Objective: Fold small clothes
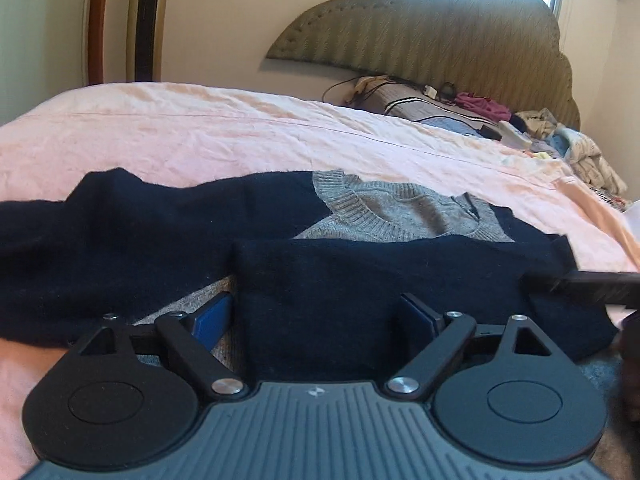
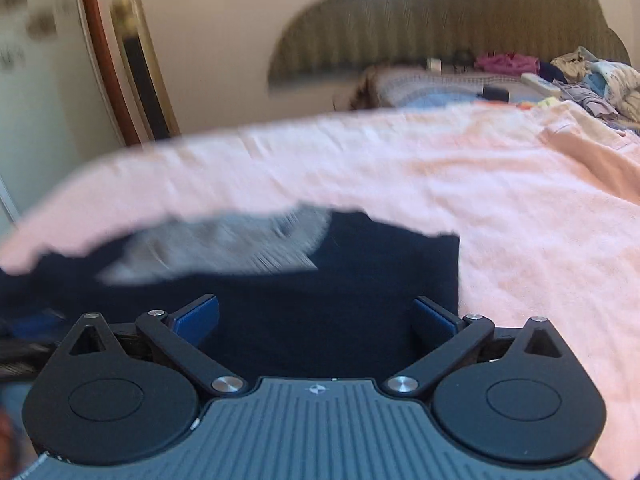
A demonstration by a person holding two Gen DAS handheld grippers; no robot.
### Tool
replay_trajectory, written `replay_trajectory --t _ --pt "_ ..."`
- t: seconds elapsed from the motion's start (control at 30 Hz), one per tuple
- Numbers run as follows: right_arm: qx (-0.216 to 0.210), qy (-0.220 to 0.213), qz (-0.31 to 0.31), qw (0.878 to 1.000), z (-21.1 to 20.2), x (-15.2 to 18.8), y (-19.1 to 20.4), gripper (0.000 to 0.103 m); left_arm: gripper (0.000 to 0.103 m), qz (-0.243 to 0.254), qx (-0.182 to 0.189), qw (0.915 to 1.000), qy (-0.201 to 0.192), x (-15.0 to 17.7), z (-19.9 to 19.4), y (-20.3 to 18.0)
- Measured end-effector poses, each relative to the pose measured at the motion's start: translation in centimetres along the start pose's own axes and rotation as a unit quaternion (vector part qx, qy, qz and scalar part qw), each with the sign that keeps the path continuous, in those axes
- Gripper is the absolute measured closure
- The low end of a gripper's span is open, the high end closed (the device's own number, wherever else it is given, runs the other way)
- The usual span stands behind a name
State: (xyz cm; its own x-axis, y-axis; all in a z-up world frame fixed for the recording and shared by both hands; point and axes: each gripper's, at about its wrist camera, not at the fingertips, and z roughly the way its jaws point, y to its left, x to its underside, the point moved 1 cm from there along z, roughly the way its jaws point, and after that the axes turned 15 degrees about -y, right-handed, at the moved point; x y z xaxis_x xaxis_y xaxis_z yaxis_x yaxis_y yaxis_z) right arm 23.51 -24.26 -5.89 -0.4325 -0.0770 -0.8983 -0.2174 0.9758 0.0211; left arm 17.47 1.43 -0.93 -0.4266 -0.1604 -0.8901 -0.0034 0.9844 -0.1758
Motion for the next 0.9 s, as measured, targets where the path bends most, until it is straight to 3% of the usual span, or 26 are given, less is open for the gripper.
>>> replay_trajectory --t 0.03,0.17,0.27,0.47,0.53,0.63,0.7,0.73,0.83,0.9 --pt "-0.004 -0.024 -0.039 0.999 -0.1 0.9 0.5 0.0 0.013 0.009 0.003 0.9999 0.003 0.0 0.1 0.0" --pt "-0.003 -0.025 -0.016 1.0 -0.1 1.0 0.1 0.0 0.002 0.028 0.009 0.9995 0.011 -0.1 0.5 -0.5" --pt "-0.001 -0.026 -0.017 1.0 0.0 1.0 0.2 0.0 0.001 0.038 0.01 0.9991 0.015 -0.1 0.5 -0.7" --pt "-0.003 -0.03 -0.012 0.999 -0.4 1.0 0.1 0.0 0.001 -0.035 -0.009 0.9986 -0.037 -0.9 -5.0 4.9" --pt "-0.004 -0.031 -0.011 0.999 -0.4 1.0 0.0 0.0 0.001 -0.038 -0.035 0.9971 -0.056 -1.4 -6.8 7.9" --pt "-0.004 -0.031 -0.01 0.999 -0.4 1.0 -0.1 0.0 0.001 -0.056 -0.112 0.9891 -0.077 -2.5 -8.8 14.2" --pt "-0.004 -0.031 -0.01 0.999 -0.4 1.0 -0.1 0.0 0.001 -0.134 -0.166 0.9736 -0.082 -2.8 -9.9 19.8" --pt "-0.004 -0.032 -0.01 0.999 -0.5 1.0 -0.1 0.0 0.001 -0.195 -0.184 0.96 -0.083 -2.7 -10.4 22.9" --pt "-0.004 -0.032 -0.009 0.999 -0.5 1.0 -0.1 0.0 0.001 -0.365 -0.192 0.9035 -0.117 -1.3 -12.1 30.4" --pt "-0.004 -0.033 -0.009 0.999 -0.5 1.0 -0.1 0.0 0.001 -0.415 -0.198 0.8753 -0.15 -1.0 -13.0 32.8"
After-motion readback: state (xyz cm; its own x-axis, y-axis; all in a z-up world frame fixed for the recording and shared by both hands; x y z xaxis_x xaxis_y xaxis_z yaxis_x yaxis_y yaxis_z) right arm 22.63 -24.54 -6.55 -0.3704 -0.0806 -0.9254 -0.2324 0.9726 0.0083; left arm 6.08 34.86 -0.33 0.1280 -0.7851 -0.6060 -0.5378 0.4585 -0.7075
